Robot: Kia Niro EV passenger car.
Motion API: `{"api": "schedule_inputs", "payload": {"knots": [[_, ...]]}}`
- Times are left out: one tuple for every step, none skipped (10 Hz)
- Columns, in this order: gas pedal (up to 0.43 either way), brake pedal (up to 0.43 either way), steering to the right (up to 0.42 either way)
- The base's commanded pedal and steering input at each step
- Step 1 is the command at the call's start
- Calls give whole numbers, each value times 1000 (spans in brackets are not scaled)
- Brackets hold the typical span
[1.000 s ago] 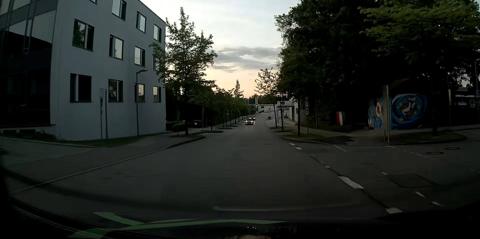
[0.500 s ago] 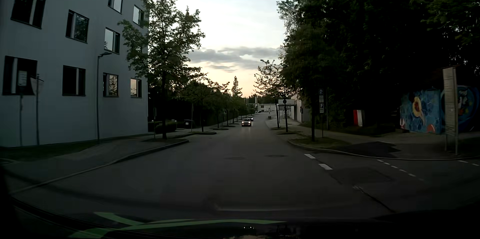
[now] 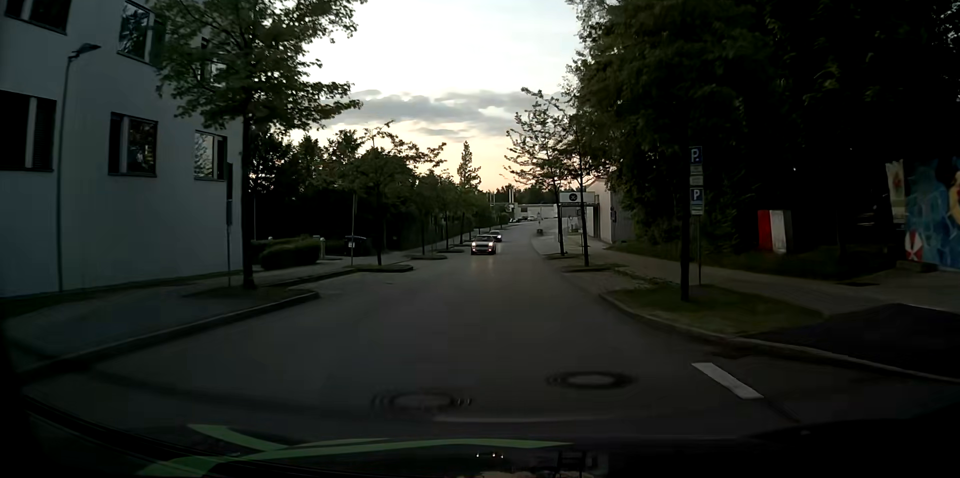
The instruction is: Follow the waypoints while adhering to traffic rules and regulations
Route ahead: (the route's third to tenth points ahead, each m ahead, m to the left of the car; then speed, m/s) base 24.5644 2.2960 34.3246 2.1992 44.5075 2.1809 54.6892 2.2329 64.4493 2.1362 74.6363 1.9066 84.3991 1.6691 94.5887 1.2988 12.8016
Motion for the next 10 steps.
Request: {"api": "schedule_inputs", "payload": {"knots": [[0, 0, -1], [0, 0, -1], [0, 0, 0], [0, 0, 0], [0, 0, -1], [0, 0, -1], [0, 0, -1], [0, 0, -1], [0, 0, 0], [0, 0, 0]]}}
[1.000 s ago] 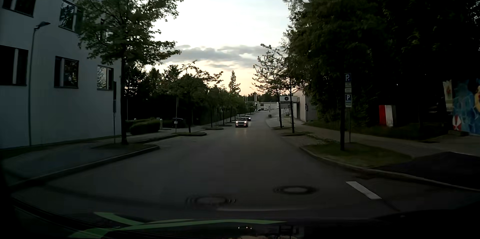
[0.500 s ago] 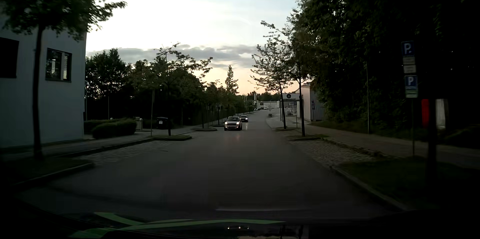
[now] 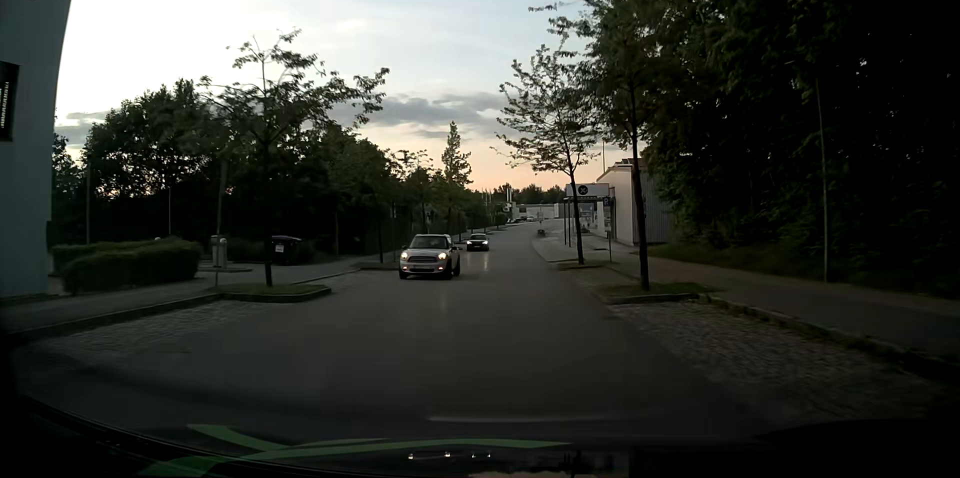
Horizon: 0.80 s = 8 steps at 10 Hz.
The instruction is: Follow the waypoints while adhering to traffic rules and regulations
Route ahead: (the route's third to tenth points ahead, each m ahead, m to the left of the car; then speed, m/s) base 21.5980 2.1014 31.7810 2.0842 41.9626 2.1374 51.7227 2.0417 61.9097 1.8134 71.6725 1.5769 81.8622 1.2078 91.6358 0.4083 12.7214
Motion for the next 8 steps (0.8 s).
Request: {"api": "schedule_inputs", "payload": {"knots": [[0, 0, -1], [0, 0, -1], [0, 0, 0], [0, 0, -1], [0, 0, 0], [0, 0, -1], [0, 0, -1], [0, 0, -1]]}}
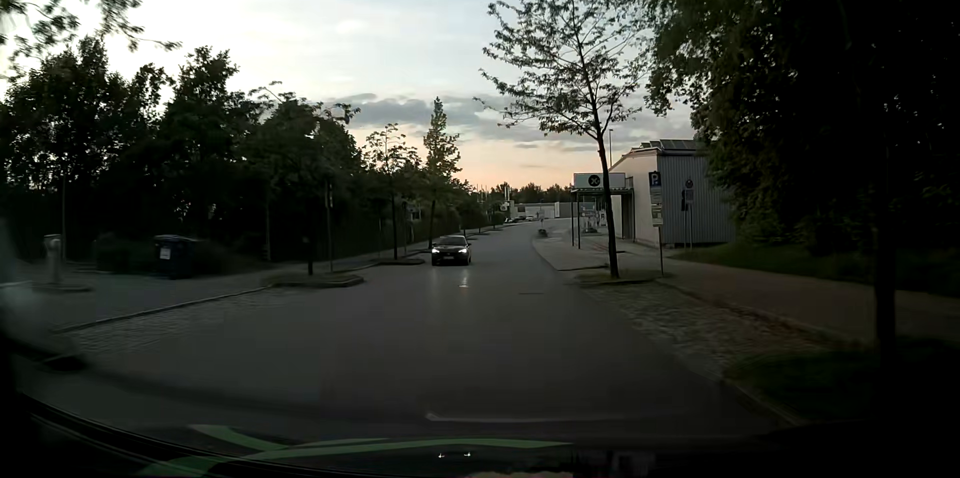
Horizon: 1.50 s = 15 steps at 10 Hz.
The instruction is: Follow the waypoints while adhering to traffic rules and regulations
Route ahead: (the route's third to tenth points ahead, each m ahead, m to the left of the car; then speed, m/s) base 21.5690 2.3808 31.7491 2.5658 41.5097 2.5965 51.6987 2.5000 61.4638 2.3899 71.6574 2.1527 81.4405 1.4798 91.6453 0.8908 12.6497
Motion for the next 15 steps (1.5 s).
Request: {"api": "schedule_inputs", "payload": {"knots": [[0, 0, -1], [0, 0, -1], [0, 0, 0], [0, 0, -2], [0, 0, -2], [0, 0, -2], [0, 0, -2], [0, 0, -3], [0, 0, -4], [0, 0, -4], [0, 0, -4], [0, 0, -4], [0, 0, -4], [0, 0, -4], [0, 0, -4]]}}
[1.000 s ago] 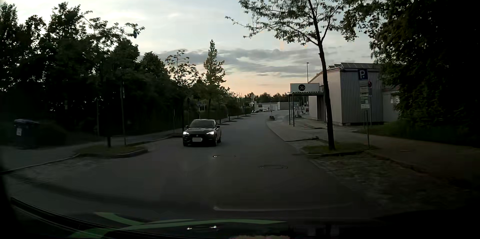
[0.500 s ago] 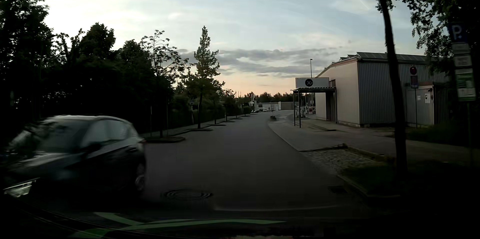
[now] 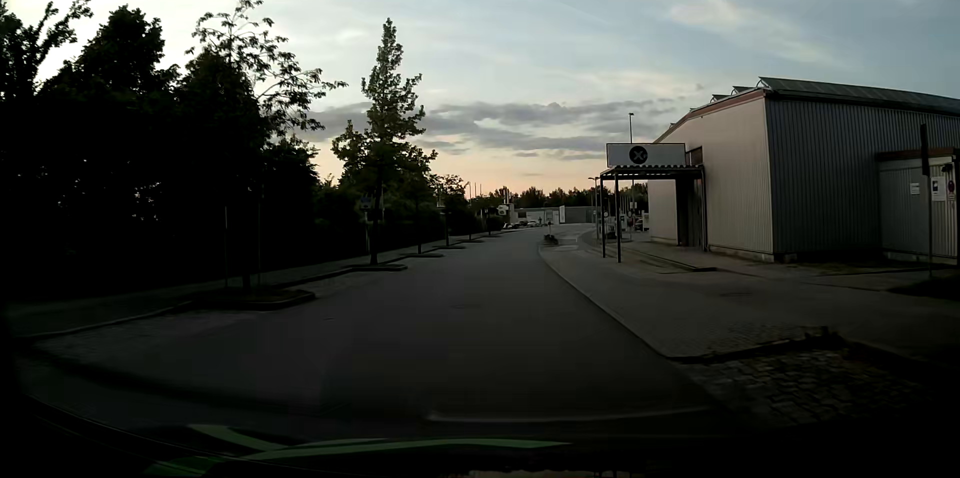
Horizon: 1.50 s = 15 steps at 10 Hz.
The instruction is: Follow the waypoints while adhering to traffic rules and regulations
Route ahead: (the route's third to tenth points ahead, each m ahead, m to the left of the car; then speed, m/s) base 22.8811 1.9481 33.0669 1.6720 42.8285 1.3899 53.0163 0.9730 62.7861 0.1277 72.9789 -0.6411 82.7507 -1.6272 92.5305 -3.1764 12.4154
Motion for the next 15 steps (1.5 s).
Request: {"api": "schedule_inputs", "payload": {"knots": [[0, 0, -4], [0, 0, -4], [0, 0, -4], [0, 0, -4], [0, 0, -4], [0, 0, -4], [0, 0, -4], [0, 0, -4], [0, 0, -4], [0, 0, -4], [0, 0, -4], [0, 0, -4], [0, 0, -4], [0, 0, -4], [0, 0, -4]]}}
